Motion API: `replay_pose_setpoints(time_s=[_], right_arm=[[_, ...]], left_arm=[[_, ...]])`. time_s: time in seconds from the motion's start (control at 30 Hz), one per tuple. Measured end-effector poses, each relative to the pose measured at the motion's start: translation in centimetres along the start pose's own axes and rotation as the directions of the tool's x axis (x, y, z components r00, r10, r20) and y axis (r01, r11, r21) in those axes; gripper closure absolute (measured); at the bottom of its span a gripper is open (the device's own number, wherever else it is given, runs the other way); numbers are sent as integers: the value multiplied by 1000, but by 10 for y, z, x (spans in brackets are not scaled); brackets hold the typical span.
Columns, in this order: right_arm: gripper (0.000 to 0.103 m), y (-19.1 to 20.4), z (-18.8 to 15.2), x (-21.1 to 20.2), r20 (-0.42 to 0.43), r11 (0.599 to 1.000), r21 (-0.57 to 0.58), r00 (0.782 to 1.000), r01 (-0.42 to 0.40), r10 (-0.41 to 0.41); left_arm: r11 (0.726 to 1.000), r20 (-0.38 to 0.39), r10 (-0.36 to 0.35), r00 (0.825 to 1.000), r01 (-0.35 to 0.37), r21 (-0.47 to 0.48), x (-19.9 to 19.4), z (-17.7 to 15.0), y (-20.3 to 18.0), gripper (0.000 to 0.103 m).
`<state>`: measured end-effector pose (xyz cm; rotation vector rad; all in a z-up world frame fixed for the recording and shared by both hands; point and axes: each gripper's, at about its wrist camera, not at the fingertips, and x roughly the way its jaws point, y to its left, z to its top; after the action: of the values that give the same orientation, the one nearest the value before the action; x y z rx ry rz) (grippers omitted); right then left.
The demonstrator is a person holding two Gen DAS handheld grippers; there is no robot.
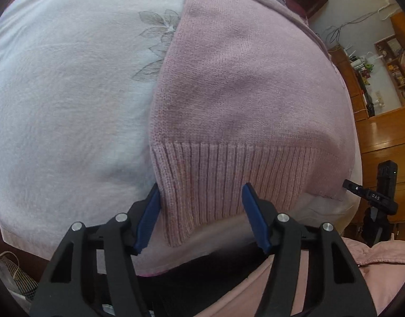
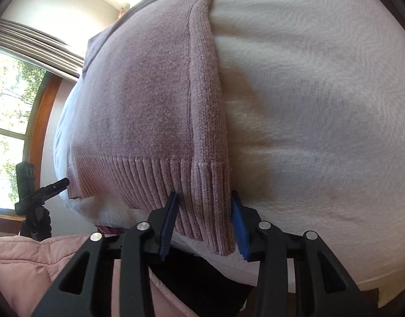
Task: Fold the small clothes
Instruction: 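Grasp the ribbed hem with the right tool while the left tool grasps it too, then fold the hem up toward the collar with both tools and release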
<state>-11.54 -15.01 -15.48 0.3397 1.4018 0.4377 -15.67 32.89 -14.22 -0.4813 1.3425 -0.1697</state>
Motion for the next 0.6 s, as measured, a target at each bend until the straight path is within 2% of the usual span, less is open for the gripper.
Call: replay_pose_setpoints(time_s=[0.03, 0.1, 0.13, 0.2, 0.3, 0.37, 0.47, 0.6], right_arm=[[65, 0, 1, 1, -2, 1000, -8, 1000, -2, 2], [72, -1, 1, 2, -7, 999, -20, 1000, -26, 26], [84, -3, 3, 2, -9, 998, -24, 999, -51, 51], [92, -4, 4, 0, -7, 996, -33, 997, -79, 79], [93, -9, 4, -6, -8, 992, -29, 993, -120, 120], [93, -14, 5, -15, 6, 981, -19, 981, -195, 195], [94, -15, 8, -36, 57, 947, -18, 945, -321, 322], [94, -12, 25, -71, 140, 899, -47, 888, -436, 438]], left_arm=[[1000, -9, 1, 1000, -1, 3, 5, -1, -3, 43], [1000, -28, 5, 1000, -5, -3, 14, -4, -6, 58], [1000, -31, 2, 1000, -2, -8, 16, -5, -7, 64], [1000, -27, -7, 1000, 6, -23, 16, -8, -5, 91], [995, 9, -76, 997, 76, -65, 8, -14, 3, 95], [991, 29, -108, 994, 110, -78, 1, -12, 1, 95], [981, 86, -172, 981, 178, -73, -22, -9, -5, 95], [968, 192, -236, 953, 249, -46, -58, 4, -19, 95]])
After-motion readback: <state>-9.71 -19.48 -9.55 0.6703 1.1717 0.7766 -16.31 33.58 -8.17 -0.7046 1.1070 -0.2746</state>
